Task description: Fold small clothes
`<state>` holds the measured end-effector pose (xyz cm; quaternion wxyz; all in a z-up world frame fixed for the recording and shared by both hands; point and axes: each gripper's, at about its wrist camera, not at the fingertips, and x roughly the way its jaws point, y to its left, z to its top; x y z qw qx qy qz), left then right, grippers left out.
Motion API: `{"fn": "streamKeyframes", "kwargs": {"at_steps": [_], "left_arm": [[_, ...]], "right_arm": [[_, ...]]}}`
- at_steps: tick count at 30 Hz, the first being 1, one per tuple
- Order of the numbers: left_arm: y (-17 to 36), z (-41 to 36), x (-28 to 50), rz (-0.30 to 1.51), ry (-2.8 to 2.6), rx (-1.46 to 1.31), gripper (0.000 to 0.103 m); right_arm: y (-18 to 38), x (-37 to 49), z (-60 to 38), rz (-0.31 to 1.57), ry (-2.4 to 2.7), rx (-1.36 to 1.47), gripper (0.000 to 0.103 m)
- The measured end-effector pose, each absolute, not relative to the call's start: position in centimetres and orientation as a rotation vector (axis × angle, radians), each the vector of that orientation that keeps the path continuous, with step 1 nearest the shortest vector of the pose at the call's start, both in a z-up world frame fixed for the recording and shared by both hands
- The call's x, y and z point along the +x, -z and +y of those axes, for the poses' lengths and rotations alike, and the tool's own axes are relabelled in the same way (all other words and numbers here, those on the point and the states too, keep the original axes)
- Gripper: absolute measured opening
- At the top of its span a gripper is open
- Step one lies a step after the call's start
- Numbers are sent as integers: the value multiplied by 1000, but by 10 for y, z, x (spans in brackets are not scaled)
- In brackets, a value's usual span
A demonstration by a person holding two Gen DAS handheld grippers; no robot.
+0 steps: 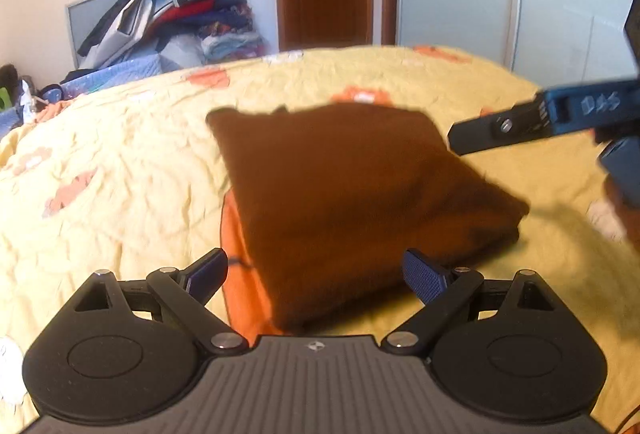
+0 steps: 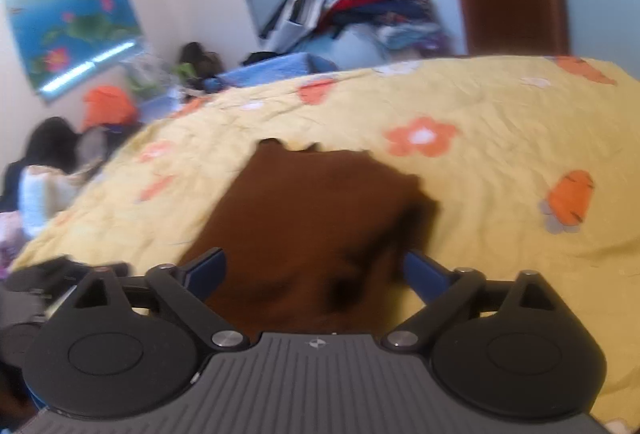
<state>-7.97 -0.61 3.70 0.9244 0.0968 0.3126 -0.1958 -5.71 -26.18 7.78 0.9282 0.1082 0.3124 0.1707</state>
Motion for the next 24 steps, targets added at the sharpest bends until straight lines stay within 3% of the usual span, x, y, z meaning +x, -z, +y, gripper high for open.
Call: {"fn": "streamKeyframes", "kwargs": {"at_steps": [2,4,6,9,10,11,12,13,14,16,18,21,23,24], "left_arm": [[-29,-14,-79,653,370,268,95],[-25,-19,-80,651,361,309,95],[-22,-21,-82,650,363,341,95],[-17,-19,-79,654,349,356,95],[-16,-18,-76,661,343,345,87],[-14,-15,-72,670,340,321,69],[-15,-10,-69,680,354,281,60],[-17,-5,-66,688,374,235,36],[-19,-2,-65,691,380,208,22],[-23,3,-69,668,361,205,19],[-18,6,-71,686,371,208,19],[-13,7,-73,689,365,197,19],[-19,7,-76,707,362,184,21],[-22,9,-78,723,365,163,23]], "right_arm": [[-72,-56,-257,667,-341,219,92],[-61,-53,-256,715,-331,214,73],[-52,-49,-259,765,-317,207,61],[-49,-57,-259,769,-321,194,61],[-48,-58,-257,778,-327,183,58],[-44,-56,-256,789,-330,165,56],[-40,-54,-255,802,-329,143,50],[-36,-53,-255,813,-323,132,46],[-35,-52,-258,812,-329,143,42],[-41,-55,-266,816,-340,183,28],[-45,-62,-272,810,-335,180,24],[-30,-66,-278,799,-329,191,25],[-31,-70,-278,788,-322,203,40],[-34,-73,-277,789,-303,209,60]]}}
